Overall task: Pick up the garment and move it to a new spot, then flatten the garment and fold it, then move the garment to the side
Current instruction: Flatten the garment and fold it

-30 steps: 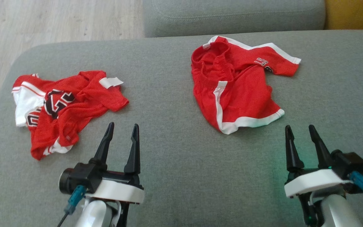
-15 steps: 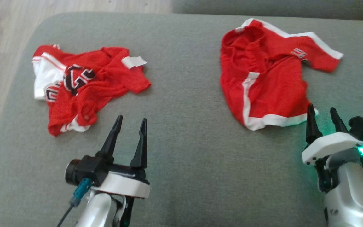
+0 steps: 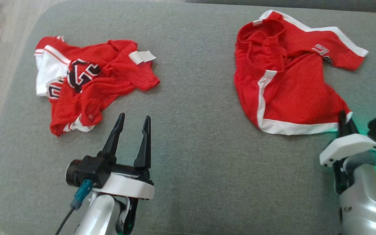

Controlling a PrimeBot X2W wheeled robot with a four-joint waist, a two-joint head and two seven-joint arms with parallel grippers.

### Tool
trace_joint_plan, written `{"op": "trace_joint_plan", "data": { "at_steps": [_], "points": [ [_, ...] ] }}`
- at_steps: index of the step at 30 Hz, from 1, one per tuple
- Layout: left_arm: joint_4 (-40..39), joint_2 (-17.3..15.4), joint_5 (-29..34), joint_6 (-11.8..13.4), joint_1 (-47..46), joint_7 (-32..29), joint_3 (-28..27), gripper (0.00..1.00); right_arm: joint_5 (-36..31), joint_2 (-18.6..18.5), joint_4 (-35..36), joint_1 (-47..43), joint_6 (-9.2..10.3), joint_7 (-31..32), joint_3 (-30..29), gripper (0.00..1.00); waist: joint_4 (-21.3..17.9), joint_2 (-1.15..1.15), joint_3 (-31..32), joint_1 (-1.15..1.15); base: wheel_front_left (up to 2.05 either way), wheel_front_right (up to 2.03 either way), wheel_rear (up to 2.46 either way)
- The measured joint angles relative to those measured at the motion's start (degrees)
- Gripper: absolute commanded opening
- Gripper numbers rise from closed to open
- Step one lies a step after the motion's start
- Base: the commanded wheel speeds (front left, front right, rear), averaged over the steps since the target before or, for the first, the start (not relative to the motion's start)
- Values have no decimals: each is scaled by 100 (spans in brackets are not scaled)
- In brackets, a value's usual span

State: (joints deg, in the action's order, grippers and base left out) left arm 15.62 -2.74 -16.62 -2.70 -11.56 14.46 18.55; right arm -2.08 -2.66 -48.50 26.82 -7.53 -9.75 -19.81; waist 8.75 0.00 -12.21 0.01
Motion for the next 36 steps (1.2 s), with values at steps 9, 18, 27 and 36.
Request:
{"op": "trace_joint_plan", "data": {
  "at_steps": [9,18,27,36],
  "points": [
    [-35,1,5,0,2,0,5,100,-753,4,345,-125,0,-90,-1261,0,-400,0,233,0,0,0,0],
    [-65,1,5,18,21,0,29,100,-1003,8,403,-407,0,-100,-1634,100,-406,0,402,-1,0,0,0],
    [-52,-1,109,42,198,0,-2,100,568,11,939,-373,0,-446,777,100,-378,0,650,-1,0,0,0],
    [-46,-1,132,41,320,0,7,100,1078,8,2423,-1481,0,-456,1958,100,-379,0,747,-1,0,0,0]
  ]
}}
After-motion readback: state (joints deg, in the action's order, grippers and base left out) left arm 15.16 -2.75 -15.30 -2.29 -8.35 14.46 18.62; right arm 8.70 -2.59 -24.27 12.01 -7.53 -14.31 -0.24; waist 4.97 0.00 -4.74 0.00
